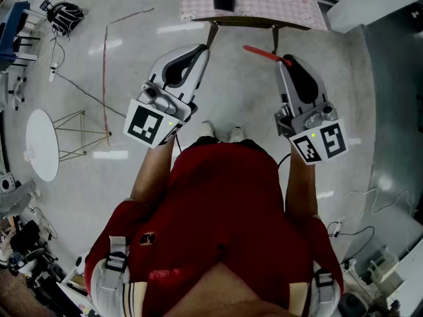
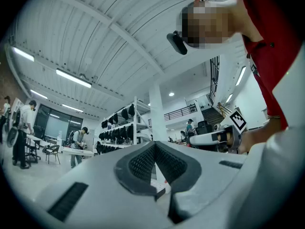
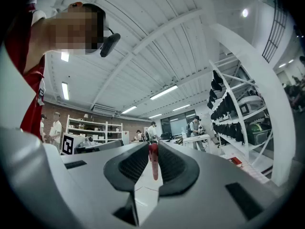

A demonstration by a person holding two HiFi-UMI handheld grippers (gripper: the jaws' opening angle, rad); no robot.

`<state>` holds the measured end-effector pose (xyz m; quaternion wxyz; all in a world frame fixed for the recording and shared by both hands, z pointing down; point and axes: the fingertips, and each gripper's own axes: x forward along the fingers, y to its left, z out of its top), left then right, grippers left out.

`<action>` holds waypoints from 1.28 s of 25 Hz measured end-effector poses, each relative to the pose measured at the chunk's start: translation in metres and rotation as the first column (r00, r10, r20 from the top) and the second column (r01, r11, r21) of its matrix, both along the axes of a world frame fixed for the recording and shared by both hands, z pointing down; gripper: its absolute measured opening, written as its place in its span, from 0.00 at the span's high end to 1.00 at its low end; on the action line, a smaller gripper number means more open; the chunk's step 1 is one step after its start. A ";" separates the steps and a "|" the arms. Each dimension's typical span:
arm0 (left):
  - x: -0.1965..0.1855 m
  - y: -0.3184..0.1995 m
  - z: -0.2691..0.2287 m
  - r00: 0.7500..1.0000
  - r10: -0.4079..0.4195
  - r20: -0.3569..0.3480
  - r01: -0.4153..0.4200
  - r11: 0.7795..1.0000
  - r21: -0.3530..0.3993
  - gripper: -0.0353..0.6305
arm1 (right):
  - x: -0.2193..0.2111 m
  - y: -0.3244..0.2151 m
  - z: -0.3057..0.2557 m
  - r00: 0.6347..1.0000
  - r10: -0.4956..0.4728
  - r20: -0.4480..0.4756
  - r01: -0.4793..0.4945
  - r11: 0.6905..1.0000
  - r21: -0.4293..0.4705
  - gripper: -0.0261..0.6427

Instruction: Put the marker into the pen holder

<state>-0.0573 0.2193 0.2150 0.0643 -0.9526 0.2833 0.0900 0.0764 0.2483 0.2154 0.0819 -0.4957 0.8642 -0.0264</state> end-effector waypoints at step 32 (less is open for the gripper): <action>-0.104 -0.065 0.025 1.000 0.019 -0.002 -0.019 1.000 -0.013 0.94 | -0.078 -0.068 0.013 0.996 0.093 -0.015 -0.093 0.996 -0.016 0.87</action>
